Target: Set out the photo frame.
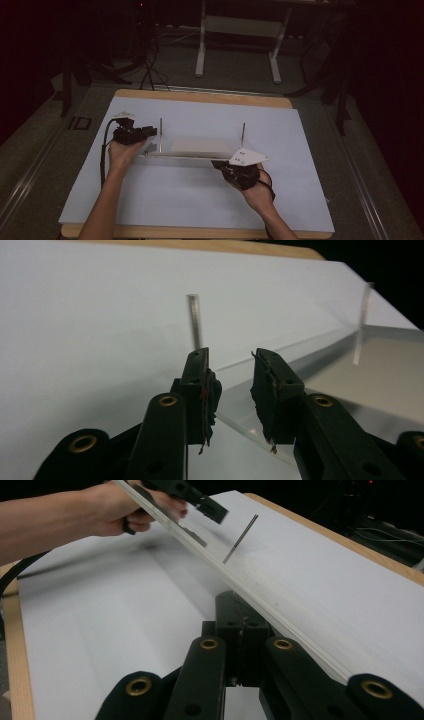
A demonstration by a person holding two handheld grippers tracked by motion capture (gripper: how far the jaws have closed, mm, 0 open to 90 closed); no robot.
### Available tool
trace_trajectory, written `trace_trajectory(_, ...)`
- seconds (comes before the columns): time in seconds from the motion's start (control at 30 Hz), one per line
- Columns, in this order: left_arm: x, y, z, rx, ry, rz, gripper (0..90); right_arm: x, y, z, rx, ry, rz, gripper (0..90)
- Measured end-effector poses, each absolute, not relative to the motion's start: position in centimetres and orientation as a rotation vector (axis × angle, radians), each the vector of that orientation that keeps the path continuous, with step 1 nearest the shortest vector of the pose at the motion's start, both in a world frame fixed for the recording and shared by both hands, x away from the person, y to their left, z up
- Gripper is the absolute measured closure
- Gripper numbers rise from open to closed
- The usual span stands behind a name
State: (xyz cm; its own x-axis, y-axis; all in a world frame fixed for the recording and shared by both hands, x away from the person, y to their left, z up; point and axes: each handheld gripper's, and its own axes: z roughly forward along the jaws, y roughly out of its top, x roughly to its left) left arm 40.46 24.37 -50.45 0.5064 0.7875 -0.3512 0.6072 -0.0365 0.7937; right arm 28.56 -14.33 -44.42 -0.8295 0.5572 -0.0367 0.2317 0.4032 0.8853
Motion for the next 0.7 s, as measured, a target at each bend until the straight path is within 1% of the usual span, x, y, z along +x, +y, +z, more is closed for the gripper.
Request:
trace_trajectory(0.1, 39.8, 24.5, -50.1, 1.735, 1.157, 0.233, 66.9, 28.7, -14.4, -44.3, 0.693, 2.331, 1.4, 90.0)
trace_trajectory(0.2, 38.7, 24.9, -49.7, 1.679, 1.11, 0.194, 65.2, 28.9, -14.5, -44.1, 0.705, 2.326, 1.404, 90.0)
trace_trajectory(0.33, 38.2, 24.9, -49.3, 1.664, 1.089, 0.193, 63.7, 29.2, -14.7, -43.9, 0.716, 2.315, 1.405, 90.0)
trace_trajectory(0.57, 37.0, 24.7, -48.2, 1.683, 1.015, 0.254, 60.1, 29.7, -14.7, -43.4, 0.733, 2.309, 1.401, 90.0)
trace_trajectory(0.7, 36.6, 24.9, -48.0, 1.688, 1.008, 0.276, 59.3, 30.1, -14.7, -43.1, 0.735, 2.303, 1.399, 90.0)
